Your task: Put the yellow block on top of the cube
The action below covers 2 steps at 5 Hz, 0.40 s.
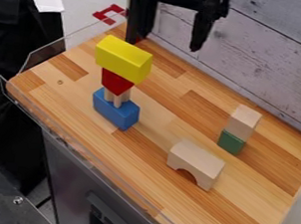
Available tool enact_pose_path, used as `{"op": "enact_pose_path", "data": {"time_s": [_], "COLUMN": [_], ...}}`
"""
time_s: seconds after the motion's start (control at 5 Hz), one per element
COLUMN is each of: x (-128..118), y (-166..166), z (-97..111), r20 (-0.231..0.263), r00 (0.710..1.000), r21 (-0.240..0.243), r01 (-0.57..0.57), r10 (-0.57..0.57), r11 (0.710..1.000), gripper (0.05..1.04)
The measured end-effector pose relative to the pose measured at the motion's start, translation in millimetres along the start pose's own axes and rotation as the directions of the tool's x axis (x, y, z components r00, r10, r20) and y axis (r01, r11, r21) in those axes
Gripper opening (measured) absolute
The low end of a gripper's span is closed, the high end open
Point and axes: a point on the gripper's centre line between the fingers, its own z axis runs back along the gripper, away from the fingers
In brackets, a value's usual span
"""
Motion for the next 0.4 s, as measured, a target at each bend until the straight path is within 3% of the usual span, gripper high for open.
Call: {"op": "enact_pose_path", "data": {"time_s": [0.2, 0.4], "x": [-1.6, -2.1], "y": [5.4, 9.3], "z": [1.3, -2.3], "r20": [0.03, 0.026], "r00": [0.993, 0.953], "r21": [-0.012, -0.029], "r01": [-0.113, -0.302], "r10": [0.113, 0.303], "r11": [0.994, 0.953], "gripper": [0.998, 0.998]}}
